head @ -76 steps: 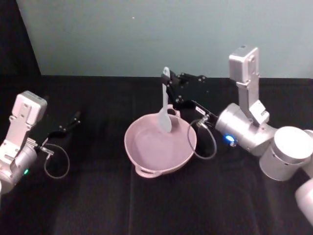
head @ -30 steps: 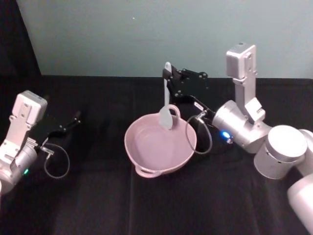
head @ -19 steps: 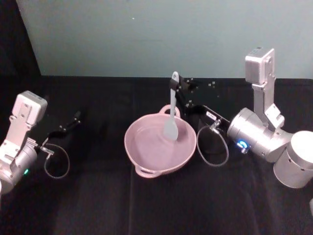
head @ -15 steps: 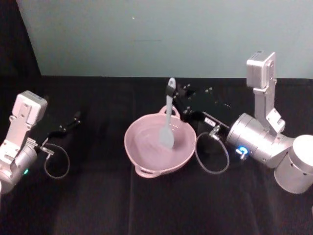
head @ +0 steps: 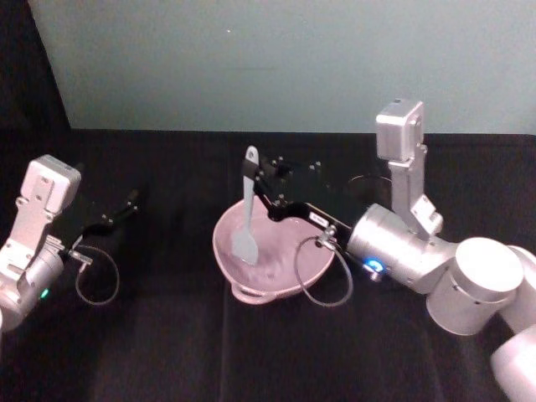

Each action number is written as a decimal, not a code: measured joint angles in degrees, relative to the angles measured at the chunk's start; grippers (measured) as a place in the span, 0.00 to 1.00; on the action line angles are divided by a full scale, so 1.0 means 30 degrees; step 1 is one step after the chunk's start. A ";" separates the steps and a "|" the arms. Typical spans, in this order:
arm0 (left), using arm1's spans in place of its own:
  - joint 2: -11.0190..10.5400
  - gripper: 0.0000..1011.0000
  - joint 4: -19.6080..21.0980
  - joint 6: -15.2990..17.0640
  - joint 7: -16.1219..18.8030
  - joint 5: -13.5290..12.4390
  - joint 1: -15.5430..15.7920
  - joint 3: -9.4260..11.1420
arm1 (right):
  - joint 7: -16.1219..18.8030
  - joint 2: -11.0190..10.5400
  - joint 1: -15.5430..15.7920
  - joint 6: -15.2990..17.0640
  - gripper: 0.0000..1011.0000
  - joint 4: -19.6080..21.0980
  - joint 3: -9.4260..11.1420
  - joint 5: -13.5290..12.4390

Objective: Use the one hand to pick up the spoon and stir the clear water in the bowl.

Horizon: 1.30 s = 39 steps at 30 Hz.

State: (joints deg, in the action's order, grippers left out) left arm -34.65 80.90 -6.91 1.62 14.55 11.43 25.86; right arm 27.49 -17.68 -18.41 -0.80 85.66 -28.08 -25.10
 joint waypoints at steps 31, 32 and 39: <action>0.0000 1.00 0.0000 -0.0001 0.0000 0.0001 0.0001 -0.0001 | -0.1737 0.0141 0.0921 -0.0371 0.11 0.0554 0.2176 0.1828; 0.0000 1.00 0.0000 0.0000 0.0000 0.0000 0.0000 -0.0001 | -0.1631 0.0063 0.1041 -0.0239 0.11 0.0715 0.2208 0.1678; 0.0000 1.00 0.0000 0.0000 0.0000 0.0001 0.0000 0.0000 | -0.0957 -0.0226 0.1736 0.0500 0.11 0.1772 0.2015 0.0565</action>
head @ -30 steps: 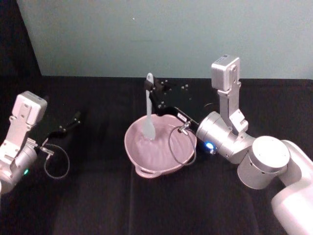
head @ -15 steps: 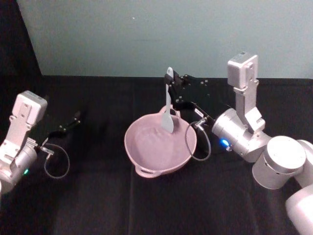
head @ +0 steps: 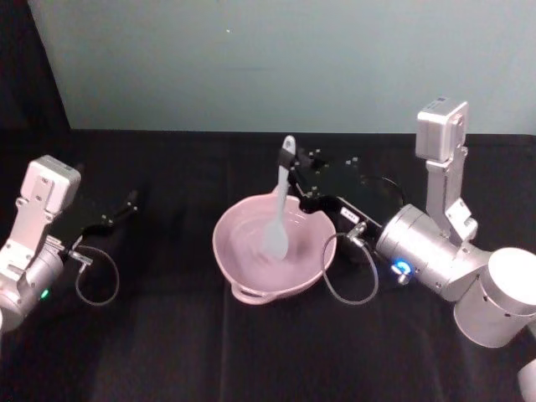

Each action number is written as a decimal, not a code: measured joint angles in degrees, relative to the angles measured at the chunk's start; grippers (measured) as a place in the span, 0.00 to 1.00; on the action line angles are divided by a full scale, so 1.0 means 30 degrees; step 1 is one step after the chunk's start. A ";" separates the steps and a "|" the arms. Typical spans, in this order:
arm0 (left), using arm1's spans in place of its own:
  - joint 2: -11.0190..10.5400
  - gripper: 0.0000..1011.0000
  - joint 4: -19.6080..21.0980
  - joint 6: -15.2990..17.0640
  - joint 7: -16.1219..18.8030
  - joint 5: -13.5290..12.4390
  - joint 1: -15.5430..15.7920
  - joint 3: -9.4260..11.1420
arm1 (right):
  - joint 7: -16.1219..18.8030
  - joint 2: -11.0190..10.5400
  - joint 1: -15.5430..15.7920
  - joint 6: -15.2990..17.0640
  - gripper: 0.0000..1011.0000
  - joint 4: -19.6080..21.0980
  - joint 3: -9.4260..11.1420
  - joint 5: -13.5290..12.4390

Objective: Use the one hand to pick up the spoon and stir the clear water in the bowl.

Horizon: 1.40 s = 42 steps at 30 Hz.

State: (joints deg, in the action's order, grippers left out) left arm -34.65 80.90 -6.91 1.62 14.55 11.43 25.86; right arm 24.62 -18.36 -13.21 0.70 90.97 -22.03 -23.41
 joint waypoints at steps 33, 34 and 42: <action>0.0000 1.00 0.0000 -0.0001 -0.0001 0.0000 0.0000 0.0000 | -0.2223 0.2021 -0.2034 -0.2145 0.11 -0.3739 -0.0103 0.2337; 0.0000 1.00 -0.0001 0.0000 0.0000 -0.0001 -0.0001 0.0001 | -0.2223 0.2021 -0.2034 -0.2145 0.11 -0.3739 -0.0103 0.2337; 0.0000 1.00 0.0000 0.0000 -0.0001 -0.0001 -0.0001 0.0000 | -0.1105 0.0836 -0.0848 -0.0342 0.11 -0.1704 0.0413 0.1612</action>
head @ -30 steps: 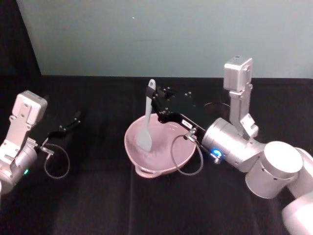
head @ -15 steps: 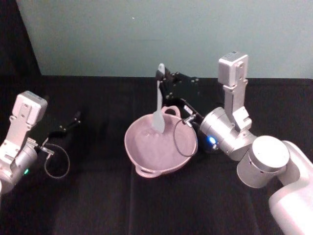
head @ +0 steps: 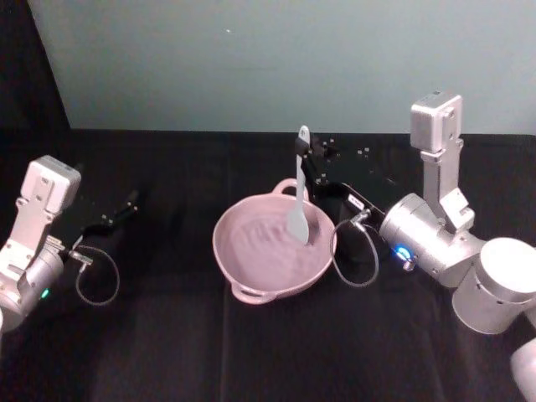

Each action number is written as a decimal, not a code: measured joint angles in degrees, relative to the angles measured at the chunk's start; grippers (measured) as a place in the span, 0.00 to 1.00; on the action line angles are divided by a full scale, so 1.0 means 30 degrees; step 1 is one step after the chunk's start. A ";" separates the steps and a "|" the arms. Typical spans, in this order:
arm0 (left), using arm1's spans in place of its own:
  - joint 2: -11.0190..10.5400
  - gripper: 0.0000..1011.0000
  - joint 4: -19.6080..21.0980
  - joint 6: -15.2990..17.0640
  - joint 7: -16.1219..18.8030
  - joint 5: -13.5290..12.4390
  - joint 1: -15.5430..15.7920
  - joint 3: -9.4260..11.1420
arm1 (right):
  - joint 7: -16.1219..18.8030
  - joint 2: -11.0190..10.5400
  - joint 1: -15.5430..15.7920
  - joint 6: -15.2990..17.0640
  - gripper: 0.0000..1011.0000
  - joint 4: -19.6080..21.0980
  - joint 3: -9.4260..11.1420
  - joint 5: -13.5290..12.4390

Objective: Use the one hand to pick up the spoon and stir the clear water in the bowl.

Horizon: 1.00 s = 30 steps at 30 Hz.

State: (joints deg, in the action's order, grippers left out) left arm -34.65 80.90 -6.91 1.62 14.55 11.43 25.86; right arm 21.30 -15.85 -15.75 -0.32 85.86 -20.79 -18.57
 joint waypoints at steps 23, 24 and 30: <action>0.0000 1.00 0.0000 0.0000 0.0001 0.0001 0.0001 -0.0001 | 0.1190 0.0919 -0.0583 -0.1205 0.11 -0.1355 -0.1997 -0.1242; 0.0000 1.00 0.0001 0.0000 0.0001 0.0000 0.0001 0.0000 | 0.0966 0.1121 -0.0777 -0.1534 0.11 -0.1773 -0.1970 -0.1038; 0.0000 1.00 0.0001 0.0000 0.0001 0.0000 0.0001 0.0000 | 0.0195 0.1687 -0.1307 -0.2556 0.11 -0.2993 -0.1632 -0.0262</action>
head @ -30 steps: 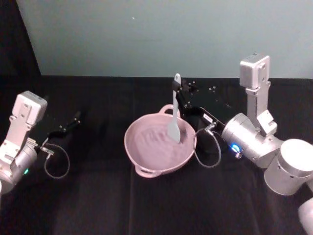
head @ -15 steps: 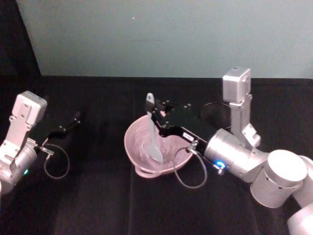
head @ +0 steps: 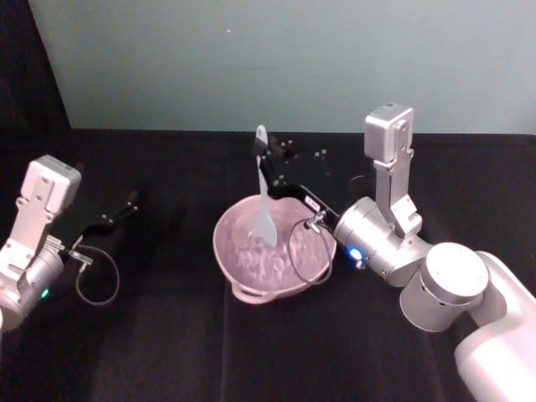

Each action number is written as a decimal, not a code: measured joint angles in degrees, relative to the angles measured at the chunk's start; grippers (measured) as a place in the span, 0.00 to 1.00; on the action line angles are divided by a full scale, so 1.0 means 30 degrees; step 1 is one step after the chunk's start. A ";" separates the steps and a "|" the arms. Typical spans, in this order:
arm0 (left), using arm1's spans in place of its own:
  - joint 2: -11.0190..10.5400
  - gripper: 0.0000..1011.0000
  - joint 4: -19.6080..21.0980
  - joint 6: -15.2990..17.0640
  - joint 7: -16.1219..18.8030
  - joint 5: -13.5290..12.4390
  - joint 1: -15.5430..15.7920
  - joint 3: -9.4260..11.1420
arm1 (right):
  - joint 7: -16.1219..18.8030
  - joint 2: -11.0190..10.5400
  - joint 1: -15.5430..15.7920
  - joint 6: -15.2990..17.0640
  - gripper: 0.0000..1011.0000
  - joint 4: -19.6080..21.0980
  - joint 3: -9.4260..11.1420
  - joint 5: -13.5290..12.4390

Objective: Use the one hand to pick up the spoon and stir the clear water in the bowl.

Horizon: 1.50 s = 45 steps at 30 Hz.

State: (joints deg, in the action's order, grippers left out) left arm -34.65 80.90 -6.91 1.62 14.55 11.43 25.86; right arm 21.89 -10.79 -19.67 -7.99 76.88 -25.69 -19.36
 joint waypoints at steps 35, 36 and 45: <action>0.0001 1.00 0.0000 -0.0001 0.0000 0.0000 0.0000 -0.0001 | 0.1743 -0.2659 0.2195 0.3206 0.11 0.4784 0.0836 -0.1365; 0.0000 1.00 0.0000 0.0000 0.0000 0.0000 -0.0001 -0.0001 | 0.1803 -0.2622 0.2065 0.3349 0.11 0.4710 0.0650 -0.1470; 0.0000 1.00 0.0000 0.0000 0.0000 0.0000 0.0001 -0.0001 | 0.1866 -0.1942 0.0975 0.3524 0.11 0.3462 -0.0385 -0.1692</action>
State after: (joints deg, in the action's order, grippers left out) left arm -34.65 80.90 -6.91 1.62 14.55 11.43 25.86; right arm 27.49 -16.62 -16.74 2.58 87.27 -26.85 -24.44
